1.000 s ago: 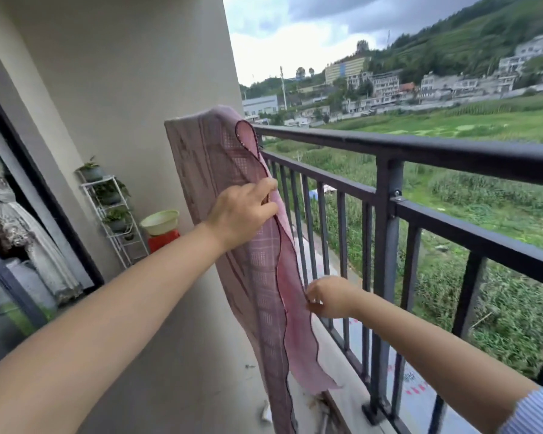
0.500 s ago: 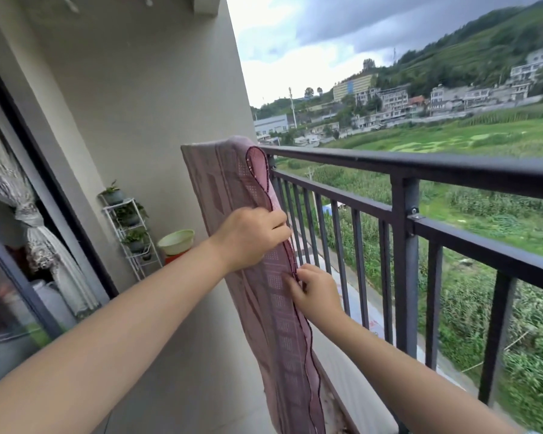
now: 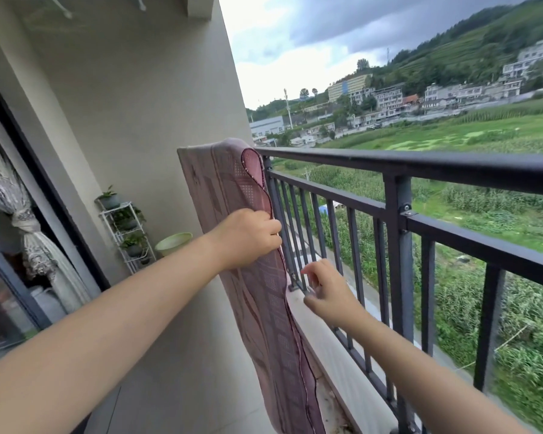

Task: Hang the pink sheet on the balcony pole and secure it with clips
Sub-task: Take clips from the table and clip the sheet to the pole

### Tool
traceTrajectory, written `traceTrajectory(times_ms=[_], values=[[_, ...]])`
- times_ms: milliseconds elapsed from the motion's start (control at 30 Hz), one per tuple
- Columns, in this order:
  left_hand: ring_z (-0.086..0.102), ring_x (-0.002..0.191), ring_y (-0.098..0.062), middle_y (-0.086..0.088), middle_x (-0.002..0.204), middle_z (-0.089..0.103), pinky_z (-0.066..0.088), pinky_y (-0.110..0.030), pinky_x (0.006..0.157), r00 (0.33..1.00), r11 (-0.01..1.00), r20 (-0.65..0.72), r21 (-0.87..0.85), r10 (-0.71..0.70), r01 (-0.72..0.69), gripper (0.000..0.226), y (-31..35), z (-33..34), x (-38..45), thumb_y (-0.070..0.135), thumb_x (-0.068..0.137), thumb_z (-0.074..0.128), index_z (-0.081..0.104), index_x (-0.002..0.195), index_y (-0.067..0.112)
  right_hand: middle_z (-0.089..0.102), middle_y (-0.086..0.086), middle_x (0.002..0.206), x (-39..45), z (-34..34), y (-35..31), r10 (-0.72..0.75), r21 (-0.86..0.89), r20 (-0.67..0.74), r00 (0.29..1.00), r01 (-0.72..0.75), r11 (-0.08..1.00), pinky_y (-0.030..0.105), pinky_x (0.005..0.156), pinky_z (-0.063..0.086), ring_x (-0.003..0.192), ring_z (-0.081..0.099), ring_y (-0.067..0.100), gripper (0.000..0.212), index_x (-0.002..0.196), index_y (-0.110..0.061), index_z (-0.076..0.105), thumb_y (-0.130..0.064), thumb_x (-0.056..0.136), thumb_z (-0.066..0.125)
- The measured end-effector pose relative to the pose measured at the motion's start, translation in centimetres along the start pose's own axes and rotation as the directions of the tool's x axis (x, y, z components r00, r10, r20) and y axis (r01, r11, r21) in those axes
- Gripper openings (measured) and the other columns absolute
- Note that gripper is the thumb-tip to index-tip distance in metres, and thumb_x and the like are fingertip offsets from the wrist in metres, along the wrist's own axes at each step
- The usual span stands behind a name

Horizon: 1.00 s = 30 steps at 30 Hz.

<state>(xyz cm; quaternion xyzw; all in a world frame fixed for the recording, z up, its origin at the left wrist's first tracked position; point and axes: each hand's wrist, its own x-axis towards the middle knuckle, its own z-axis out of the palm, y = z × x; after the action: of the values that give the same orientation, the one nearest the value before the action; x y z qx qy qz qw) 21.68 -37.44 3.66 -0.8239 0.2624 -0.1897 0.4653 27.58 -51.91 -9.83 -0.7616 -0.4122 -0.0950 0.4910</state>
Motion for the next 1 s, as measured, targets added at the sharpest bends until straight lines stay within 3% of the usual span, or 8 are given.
traceTrajectory(times_ms=[67,233,400,600,733,833,900,1000], values=[[0.050,0.041,-0.014,0.006,0.051,0.054,0.033,-0.017,0.035,1.000,1.000,0.005,-0.023,-0.020,0.020,0.026,0.2,-0.1,0.2,0.010,0.037,0.082,0.061,0.049,0.021,0.038,-0.008,0.076,-0.1,-1.0,-0.2,0.025,-0.033,0.076,0.997,-0.022,0.999,0.013,0.058,0.033,0.066,0.037,0.006,0.009,0.094,-0.008,0.050,-0.006,0.086,0.047],[0.049,0.040,-0.015,0.004,0.050,0.053,0.031,-0.016,0.032,0.997,0.992,0.003,-0.101,-0.077,0.077,0.029,0.6,0.1,0.2,0.011,0.035,0.085,0.062,0.049,0.021,0.049,0.007,0.084,-0.2,-2.7,0.4,-0.003,-0.161,0.174,0.985,0.031,0.986,0.024,0.069,0.030,0.081,0.044,0.019,0.035,0.087,0.001,0.054,-0.023,0.094,0.030],[0.047,0.039,-0.016,0.002,0.050,0.053,0.030,-0.014,0.032,0.993,0.983,-0.043,-0.151,-0.110,0.103,0.029,0.8,0.3,-0.2,0.007,0.035,0.084,0.061,0.049,0.018,0.042,-0.002,0.085,-0.2,-4.0,0.0,-0.055,-0.219,0.251,0.966,0.112,0.969,0.023,0.080,0.031,0.091,0.038,0.016,0.028,0.108,-0.004,0.053,-0.019,0.095,0.033],[0.049,0.040,-0.015,0.004,0.052,0.055,0.030,-0.016,0.031,0.990,0.979,-0.047,-0.161,-0.136,0.127,0.027,0.8,0.4,-0.3,0.013,0.041,0.085,0.061,0.051,0.020,0.057,0.002,0.097,0.1,-5.4,-1.6,0.015,0.022,-0.057,0.998,-0.014,1.000,0.010,0.074,0.047,0.086,0.057,0.012,0.034,0.114,-0.006,0.052,-0.010,0.081,0.061],[0.051,0.039,-0.018,0.001,0.052,0.056,0.034,-0.016,0.031,0.977,0.965,-0.148,-0.234,-0.155,0.118,0.023,0.9,0.5,-0.2,0.013,0.050,0.083,0.061,0.051,0.016,0.065,0.005,0.094,-1.2,-5.1,-1.9,0.125,0.089,-0.120,0.985,-0.115,0.989,0.024,0.080,0.054,0.082,0.065,0.015,0.037,0.109,-0.007,0.060,-0.007,0.074,0.069],[0.053,0.041,-0.016,0.003,0.052,0.056,0.034,-0.016,0.032,0.963,0.958,-0.198,-0.256,-0.180,0.126,0.017,0.9,0.8,-0.1,0.019,0.068,0.063,0.060,0.051,0.018,0.066,-0.001,0.082,-2.2,-4.4,-1.9,0.084,0.107,-0.245,0.966,-0.059,0.992,0.006,0.067,0.049,0.067,0.061,-0.006,0.032,0.104,-0.005,0.064,-0.005,0.072,0.070],[0.054,0.042,-0.014,0.005,0.052,0.056,0.036,-0.018,0.032,0.954,0.952,-0.214,-0.267,-0.211,0.150,0.027,1.0,1.3,-0.1,0.022,0.072,0.044,0.060,0.052,0.020,0.065,-0.004,0.075,-2.5,-3.7,-1.8,0.038,0.097,-0.278,0.960,-0.012,0.995,0.003,0.061,0.046,0.060,0.058,-0.015,0.029,0.100,-0.003,0.066,-0.005,0.071,0.071],[0.055,0.044,-0.015,0.005,0.053,0.058,0.039,-0.019,0.034,0.944,0.946,-0.249,-0.291,-0.218,0.142,0.030,1.0,1.4,-0.1,0.024,0.074,0.040,0.061,0.053,0.020,0.064,-0.004,0.074,-2.0,-2.4,-1.8,0.014,0.083,-0.316,0.949,0.013,0.996,0.000,0.060,0.042,0.063,0.053,-0.024,0.026,0.096,-0.002,0.068,-0.006,0.070,0.072]])
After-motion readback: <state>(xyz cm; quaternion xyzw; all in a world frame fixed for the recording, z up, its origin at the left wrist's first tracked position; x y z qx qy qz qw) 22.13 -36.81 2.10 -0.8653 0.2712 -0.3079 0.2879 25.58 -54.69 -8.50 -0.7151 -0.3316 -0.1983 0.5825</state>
